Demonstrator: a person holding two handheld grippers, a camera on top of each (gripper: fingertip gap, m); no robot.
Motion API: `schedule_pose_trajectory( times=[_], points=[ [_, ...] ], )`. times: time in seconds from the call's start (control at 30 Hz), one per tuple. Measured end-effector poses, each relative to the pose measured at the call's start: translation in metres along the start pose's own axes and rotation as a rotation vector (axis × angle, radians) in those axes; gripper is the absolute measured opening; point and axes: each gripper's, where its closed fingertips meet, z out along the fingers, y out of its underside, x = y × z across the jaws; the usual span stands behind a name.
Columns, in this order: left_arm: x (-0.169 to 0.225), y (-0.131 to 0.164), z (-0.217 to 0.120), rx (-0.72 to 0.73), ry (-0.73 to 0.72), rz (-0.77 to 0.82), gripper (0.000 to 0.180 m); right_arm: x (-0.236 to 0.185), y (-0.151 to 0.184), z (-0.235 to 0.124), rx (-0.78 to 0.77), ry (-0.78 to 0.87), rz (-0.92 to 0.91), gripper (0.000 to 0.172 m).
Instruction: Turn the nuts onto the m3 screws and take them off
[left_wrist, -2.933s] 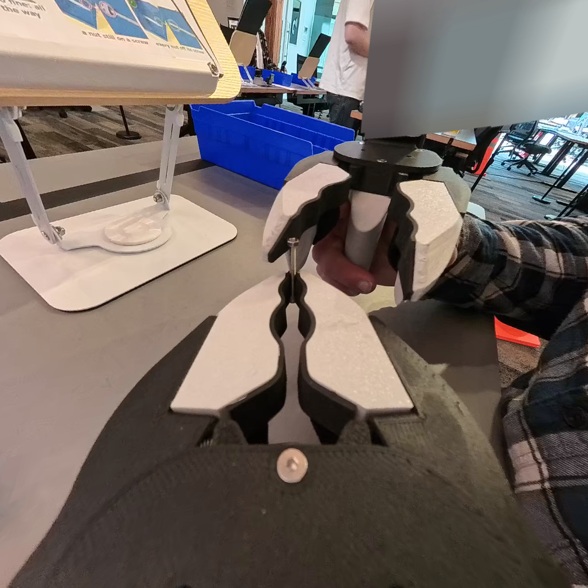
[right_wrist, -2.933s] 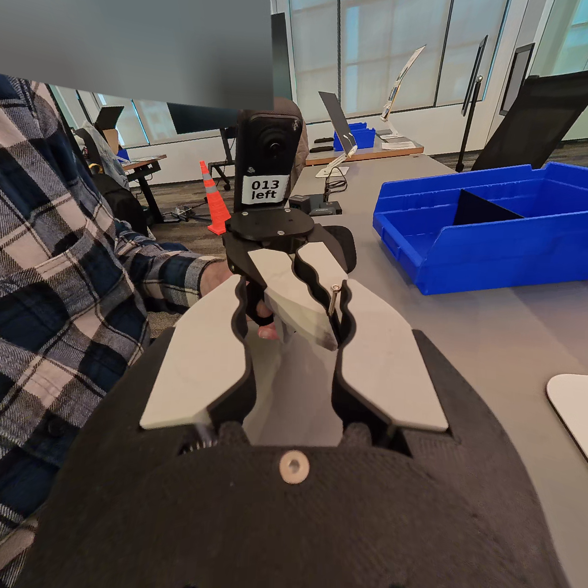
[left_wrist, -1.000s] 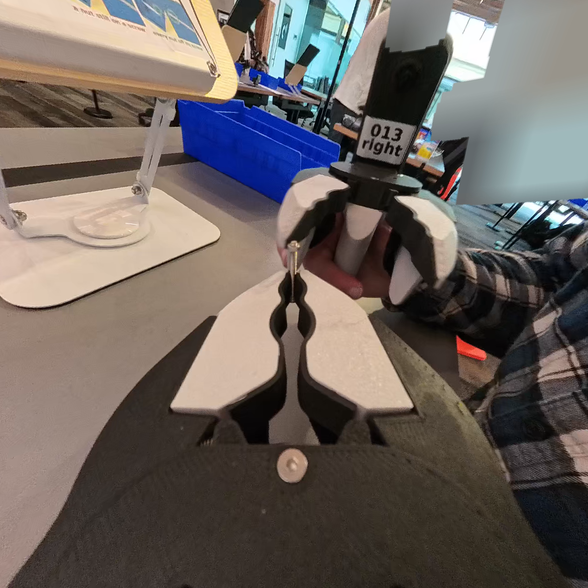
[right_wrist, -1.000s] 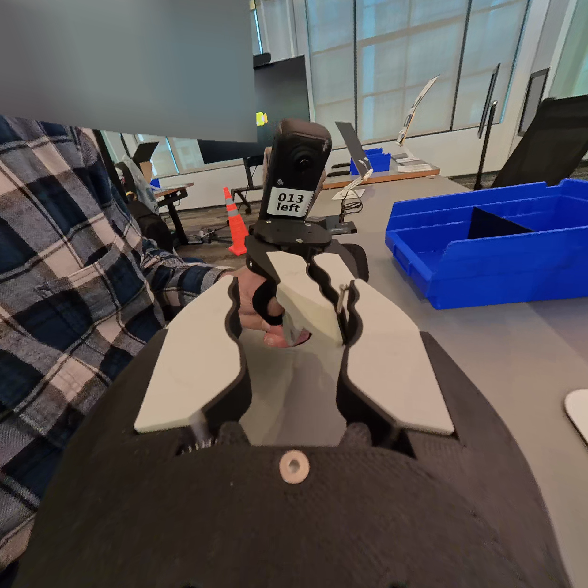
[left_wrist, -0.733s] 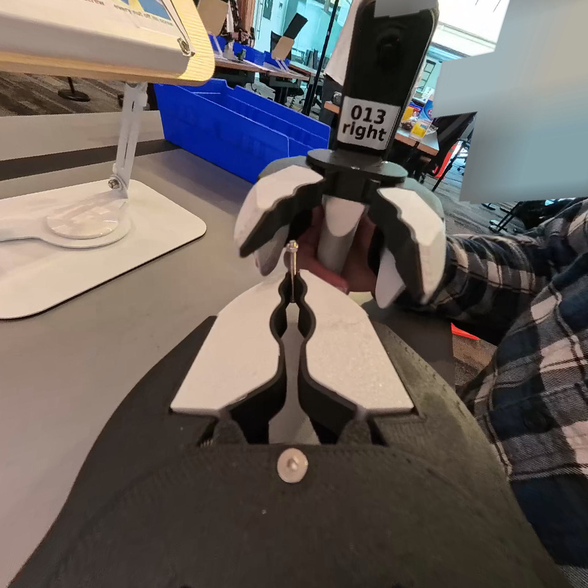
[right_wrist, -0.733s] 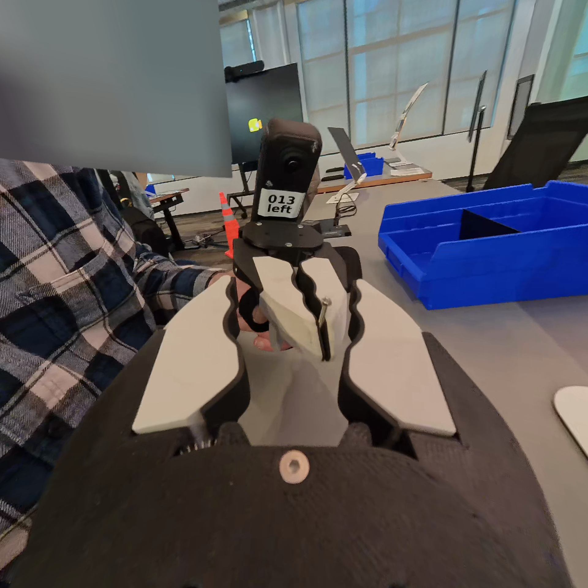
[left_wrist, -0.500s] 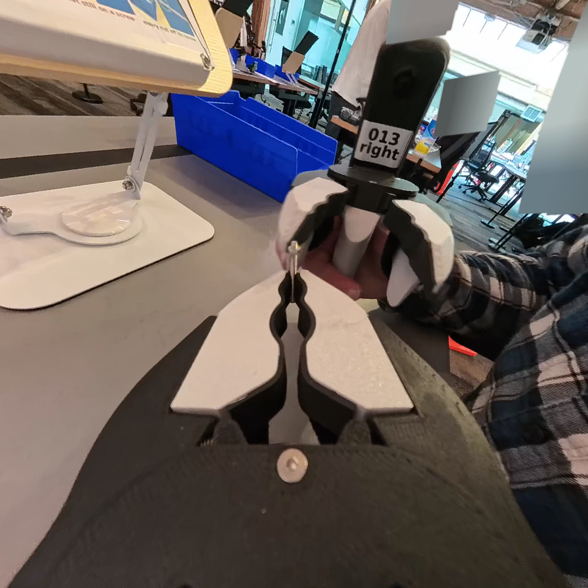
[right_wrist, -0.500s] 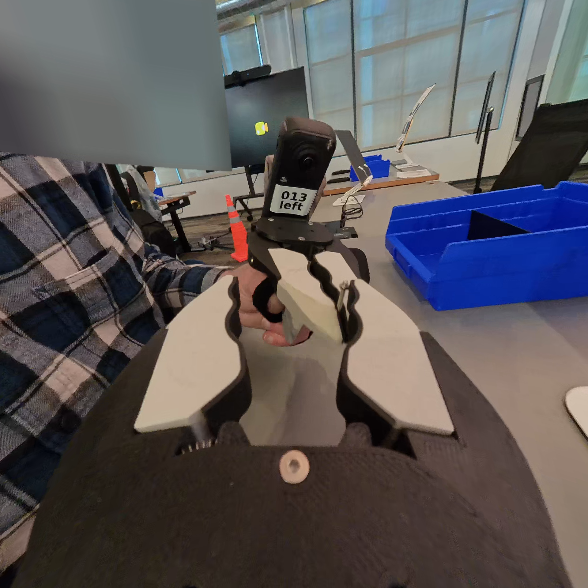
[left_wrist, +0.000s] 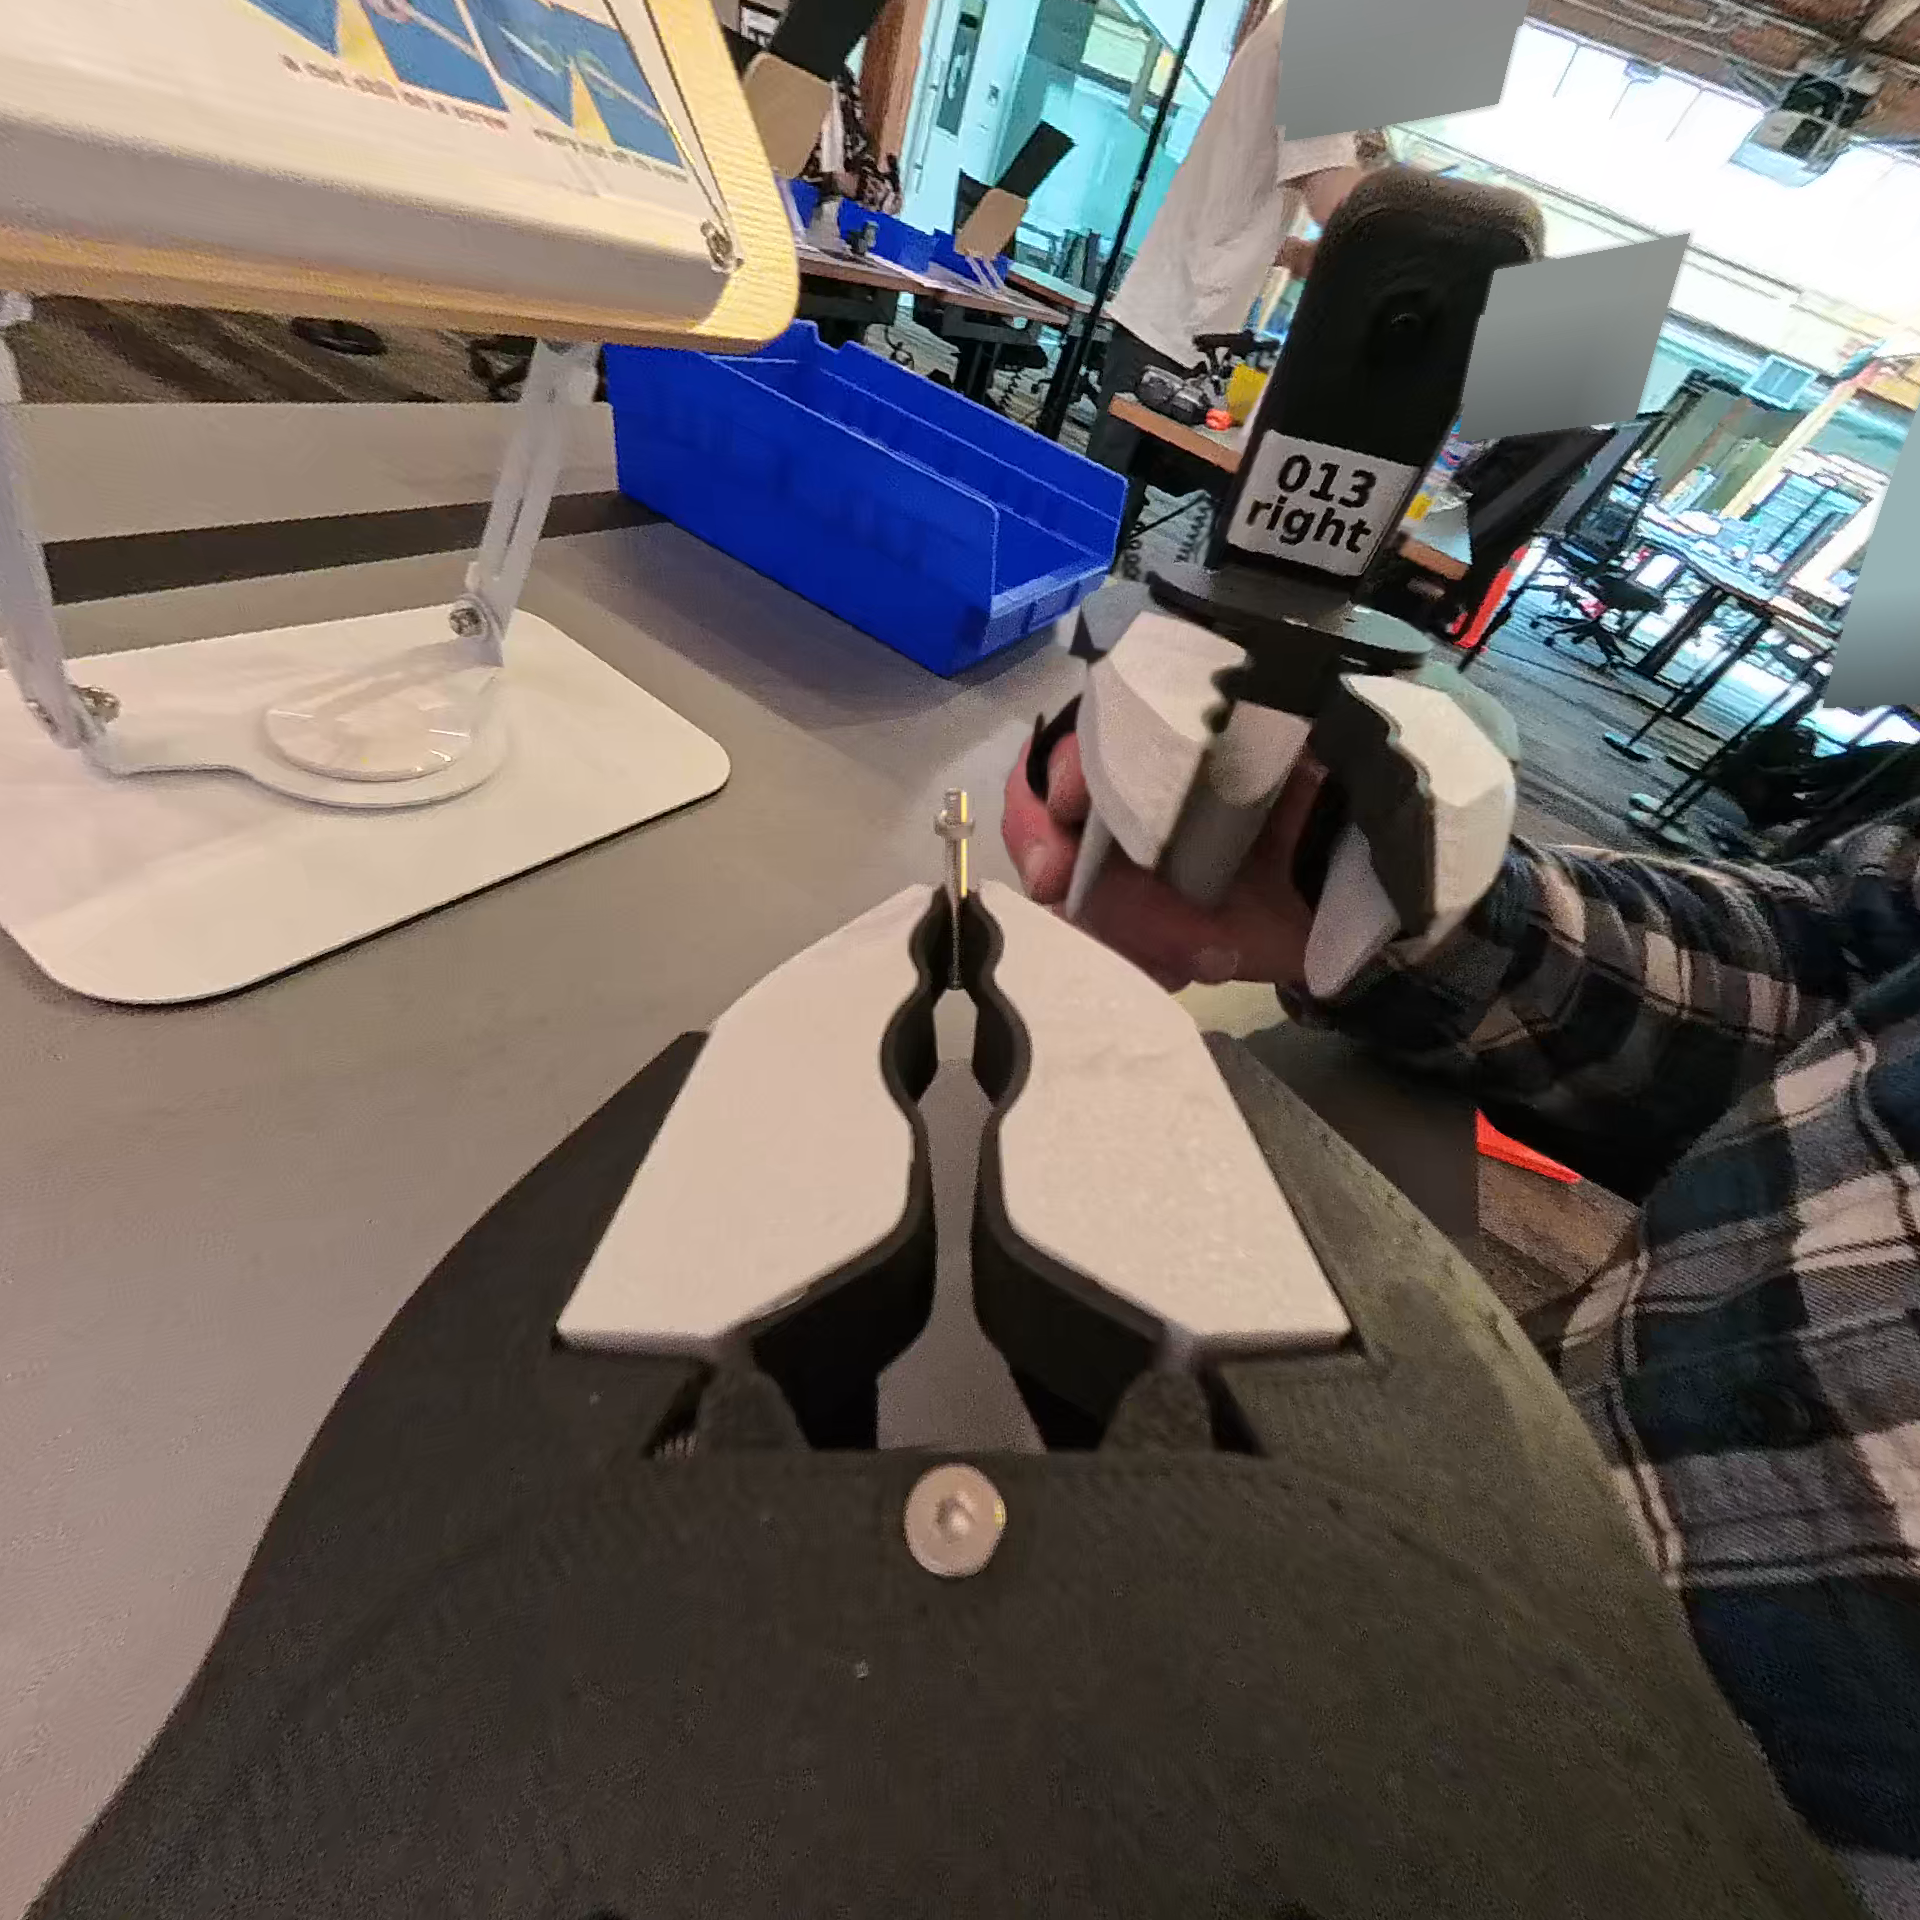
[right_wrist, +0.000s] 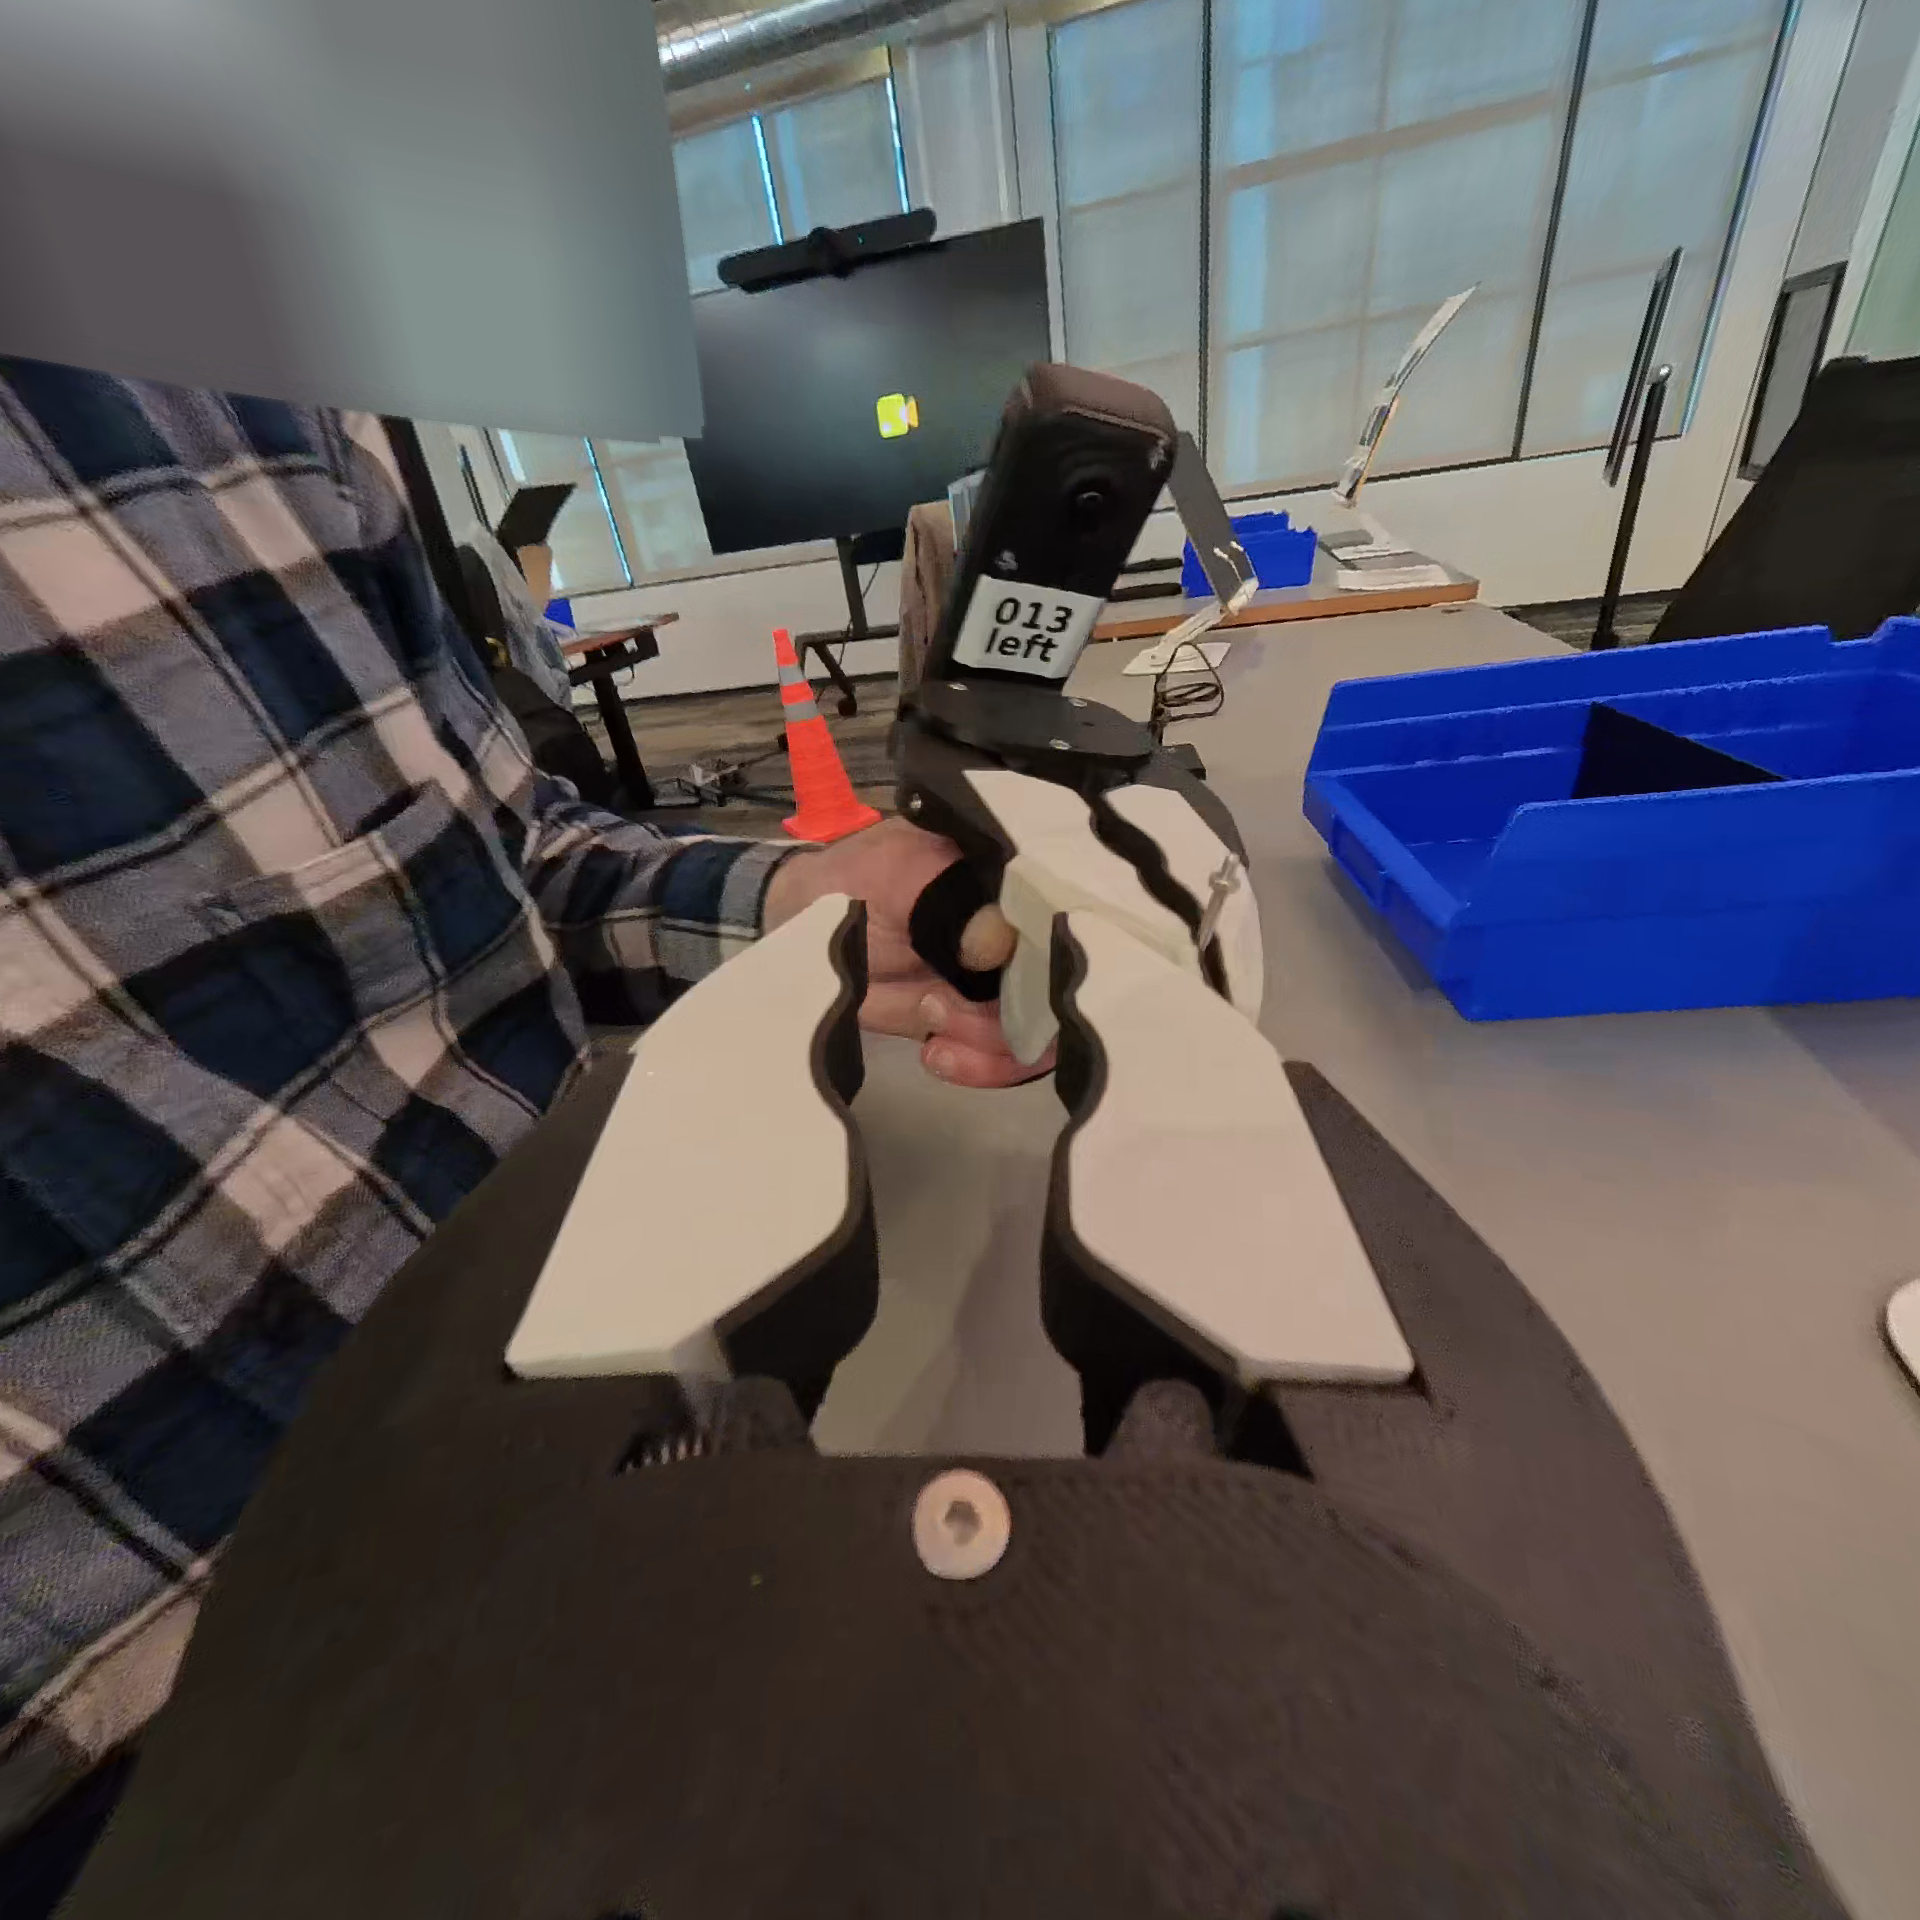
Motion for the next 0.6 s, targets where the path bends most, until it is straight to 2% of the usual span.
schedule_pose_trajectory(
  times=[0.07, 0.23, 0.3, 0.6],
  points=[
    [0.003, 0.0, 0.003, -0.006, 0.02, 0.009, 0.001, 0.005, 0.0, -0.01, -0.003, 0.069, 0.0, 0.044],
    [0.023, 0.005, 0.019, -0.033, 0.051, 0.043, 0.001, 0.018, -0.01, -0.025, 0.021, 0.193, -0.012, 0.037],
    [0.028, 0.004, 0.021, -0.036, 0.054, 0.057, 0.001, 0.024, -0.006, -0.025, -0.015, 0.239, -0.007, 0.03],
    [0.039, 0.002, 0.024, -0.057, 0.04, 0.126, 0.001, 0.018, -0.002, -0.012, -0.043, 0.234, 0.0, 0.014]
  ],
)
